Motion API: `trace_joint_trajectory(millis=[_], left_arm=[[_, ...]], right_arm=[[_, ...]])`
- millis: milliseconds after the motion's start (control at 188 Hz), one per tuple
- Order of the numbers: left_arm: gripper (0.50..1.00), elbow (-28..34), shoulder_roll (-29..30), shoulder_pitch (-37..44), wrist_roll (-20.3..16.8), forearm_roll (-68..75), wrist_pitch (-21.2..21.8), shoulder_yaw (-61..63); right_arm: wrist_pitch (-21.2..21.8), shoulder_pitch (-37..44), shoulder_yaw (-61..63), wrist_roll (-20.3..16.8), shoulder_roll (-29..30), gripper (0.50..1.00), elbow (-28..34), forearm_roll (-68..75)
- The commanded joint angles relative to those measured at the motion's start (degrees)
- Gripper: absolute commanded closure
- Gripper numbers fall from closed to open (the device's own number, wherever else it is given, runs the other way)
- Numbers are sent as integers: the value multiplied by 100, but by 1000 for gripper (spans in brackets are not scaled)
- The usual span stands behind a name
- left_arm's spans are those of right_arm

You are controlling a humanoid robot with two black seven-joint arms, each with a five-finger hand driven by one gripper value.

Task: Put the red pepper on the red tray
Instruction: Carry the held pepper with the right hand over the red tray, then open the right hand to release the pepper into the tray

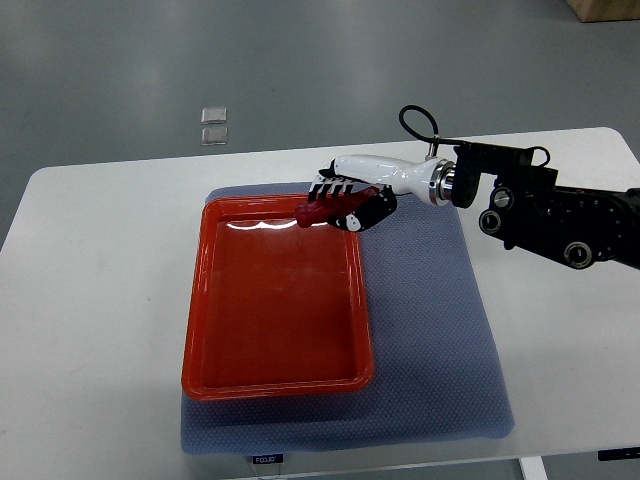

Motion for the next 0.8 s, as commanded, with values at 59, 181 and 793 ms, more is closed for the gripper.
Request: trace_joint_trajectory(millis=[59,181,793], left_arm=[[500,-24,0,0,0,0,-9,-9],[500,-24,0,0,0,0,-9,-9],[500,-15,0,0,0,0,-9,0]], right_arm=[[-66,-184,-5,-2,562,1000,-246,-18],[-154,-307,-14,7,826,1000,-334,-27],[-383,-694,-163,156,1362,889,-571,-114]])
